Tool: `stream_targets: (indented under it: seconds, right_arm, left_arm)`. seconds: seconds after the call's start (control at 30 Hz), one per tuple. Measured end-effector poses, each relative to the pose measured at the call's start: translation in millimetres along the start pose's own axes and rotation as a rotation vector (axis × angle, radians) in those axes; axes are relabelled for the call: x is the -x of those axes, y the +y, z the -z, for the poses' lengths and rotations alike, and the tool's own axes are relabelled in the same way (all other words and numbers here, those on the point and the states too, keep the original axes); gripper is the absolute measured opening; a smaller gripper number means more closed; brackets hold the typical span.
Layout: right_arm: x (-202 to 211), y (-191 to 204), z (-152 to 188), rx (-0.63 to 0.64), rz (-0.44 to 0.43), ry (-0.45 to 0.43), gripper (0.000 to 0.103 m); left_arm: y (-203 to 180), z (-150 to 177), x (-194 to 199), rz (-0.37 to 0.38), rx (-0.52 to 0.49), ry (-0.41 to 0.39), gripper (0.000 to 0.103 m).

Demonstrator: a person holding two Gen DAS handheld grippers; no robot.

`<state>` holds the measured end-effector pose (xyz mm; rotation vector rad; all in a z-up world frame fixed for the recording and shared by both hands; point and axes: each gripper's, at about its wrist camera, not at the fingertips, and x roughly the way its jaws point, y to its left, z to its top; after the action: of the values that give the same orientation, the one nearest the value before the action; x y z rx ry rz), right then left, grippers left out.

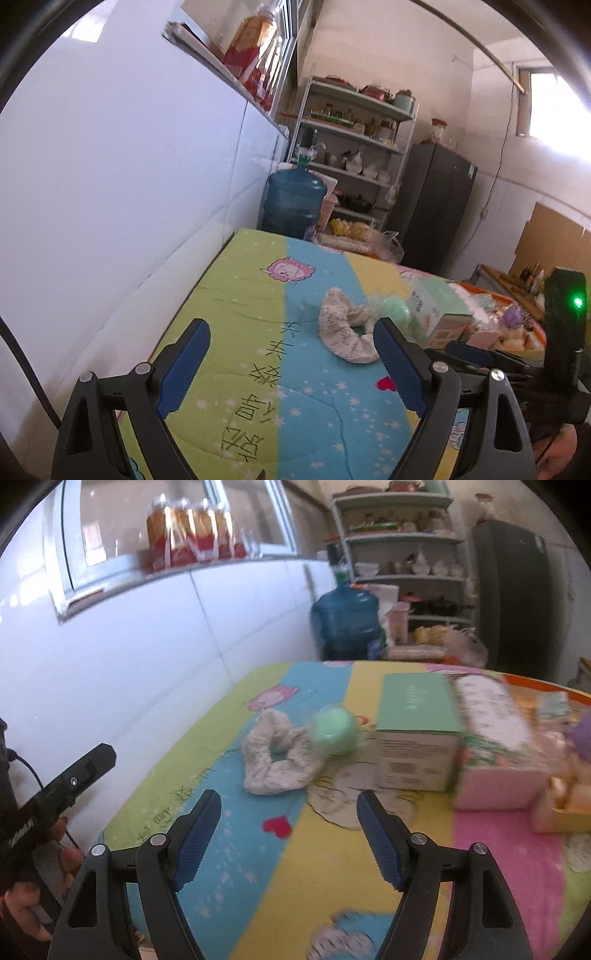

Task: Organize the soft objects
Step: 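Grasp the white floral scrunchie with the right tool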

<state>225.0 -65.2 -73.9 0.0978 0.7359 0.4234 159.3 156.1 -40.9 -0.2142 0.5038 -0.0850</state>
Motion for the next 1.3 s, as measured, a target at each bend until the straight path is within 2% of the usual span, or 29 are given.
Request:
stream_targets:
  seconds: [0.27, 0.5, 0.53, 0.57, 0.63, 0.7, 0.77, 0.93, 1.07, 1.3]
  right_arm:
    - [-69.3, 25.0, -23.0, 0.129, -0.042, 0.153, 0.077]
    - [-111.2, 26.0, -29.3, 0.136, 0.032, 0.211, 0.077]
    - [-112.8, 27.7, -29.5, 0.152, 0.061, 0.206, 0.068]
    - [-114.8, 28.2, -30.4, 0.164, 0.098, 0.208, 0.051]
    - [-115.9, 28.3, -31.8, 0.181, 0.137, 0.207, 0.033]
    - [-113.6, 24.8, -32.2, 0.16, 0.099, 0.207, 0.019]
    - [-109.7, 21.6, -31.0, 0.152, 0.065, 0.2, 0.013]
    - [-80.4, 19.1, -22.6, 0.126, -0.063, 0.17, 0.011]
    - [-41.3, 15.3, -13.4, 0.142, -0.1, 0.123, 0.011]
    - [20.6, -21.9, 15.8, 0.065, -0.2, 0.102, 0.012]
  left_arm:
    - [10.4, -6.3, -9.5, -0.08, -0.001, 0.009, 0.09]
    - [16.3, -6.8, -17.0, -0.1, -0.013, 0.025, 0.09]
    - [16.4, -6.7, -18.6, -0.104, -0.014, 0.028, 0.09]
    - [16.2, -6.7, -20.5, -0.107, -0.017, 0.031, 0.09]
    - [14.9, -7.5, -22.8, -0.113, -0.021, 0.036, 0.09]
    - [11.3, -8.0, -25.5, -0.109, -0.027, 0.042, 0.09]
    - [8.2, -8.6, -27.7, -0.102, -0.033, 0.048, 0.09]
    - [-1.9, -11.0, -35.7, -0.093, -0.043, 0.071, 0.09]
    - [-16.9, -17.3, -39.8, -0.076, -0.061, 0.08, 0.09]
    - [-67.2, -27.2, -68.6, 0.041, -0.129, 0.114, 0.09]
